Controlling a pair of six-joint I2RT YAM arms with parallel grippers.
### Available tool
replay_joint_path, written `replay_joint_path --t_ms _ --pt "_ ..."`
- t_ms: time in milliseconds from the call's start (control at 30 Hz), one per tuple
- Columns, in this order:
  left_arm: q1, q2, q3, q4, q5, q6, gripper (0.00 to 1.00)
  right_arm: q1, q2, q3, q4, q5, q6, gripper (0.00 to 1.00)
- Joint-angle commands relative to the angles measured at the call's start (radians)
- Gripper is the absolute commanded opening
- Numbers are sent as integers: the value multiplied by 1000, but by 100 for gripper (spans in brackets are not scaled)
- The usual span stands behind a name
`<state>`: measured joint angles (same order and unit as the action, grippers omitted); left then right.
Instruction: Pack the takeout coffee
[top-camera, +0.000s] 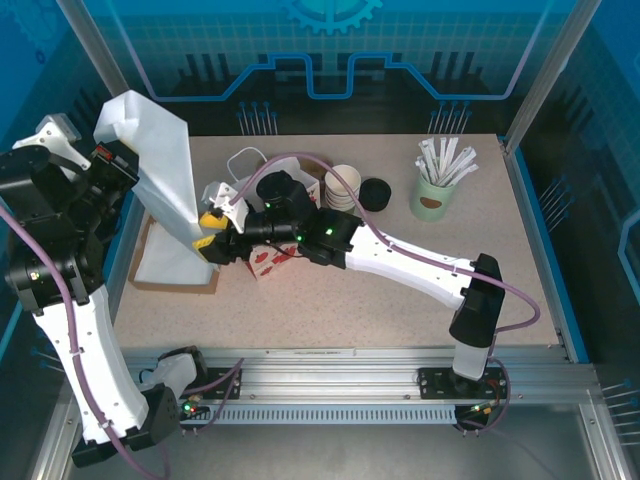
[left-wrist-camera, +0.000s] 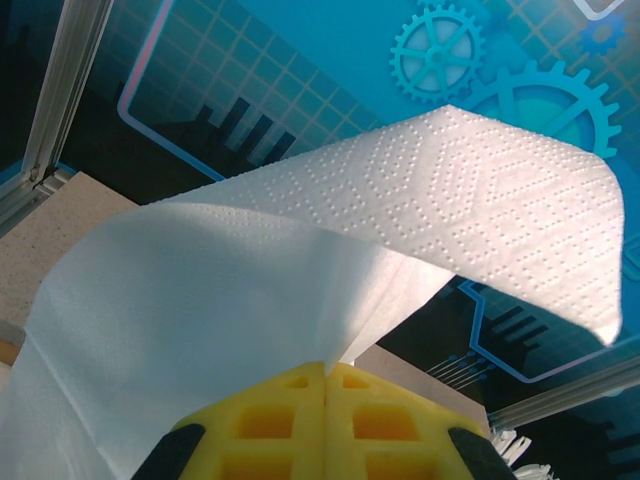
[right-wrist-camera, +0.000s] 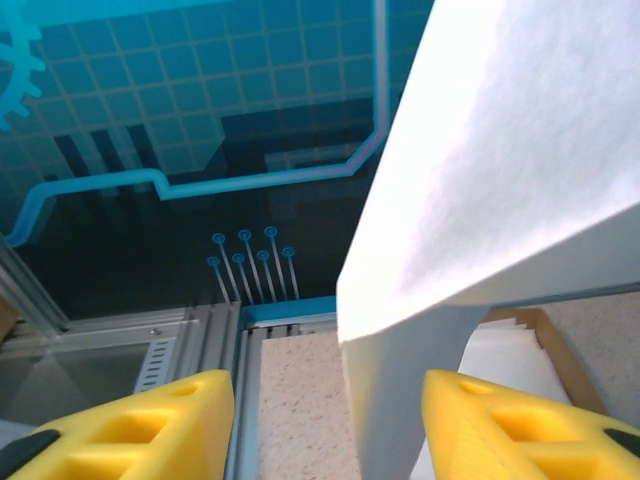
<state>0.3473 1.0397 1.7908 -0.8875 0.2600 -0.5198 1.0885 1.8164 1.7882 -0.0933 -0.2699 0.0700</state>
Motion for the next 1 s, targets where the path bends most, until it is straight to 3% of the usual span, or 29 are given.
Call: replay_joint_path --t_ms 0,333,500,767,833,967 --pt "-7 -5 19 -13 30 -10 0 13 24 59 72 47 -2 45" --pt "-7 18 21 -22 27 18 0 13 -1 76 20 23 -20 3" --pt "-6 32 6 -34 39 68 0 13 -88 80 -56 11 -80 0" --pt "-7 42 57 -60 164 148 37 8 -179 222 -340 40 -201 0" --pt "-7 33 61 -26 234 142 48 2 -185 287 -442 62 -230 0" --pt "-11 9 32 89 410 127 58 -26 -185 403 -619 88 -275 0"
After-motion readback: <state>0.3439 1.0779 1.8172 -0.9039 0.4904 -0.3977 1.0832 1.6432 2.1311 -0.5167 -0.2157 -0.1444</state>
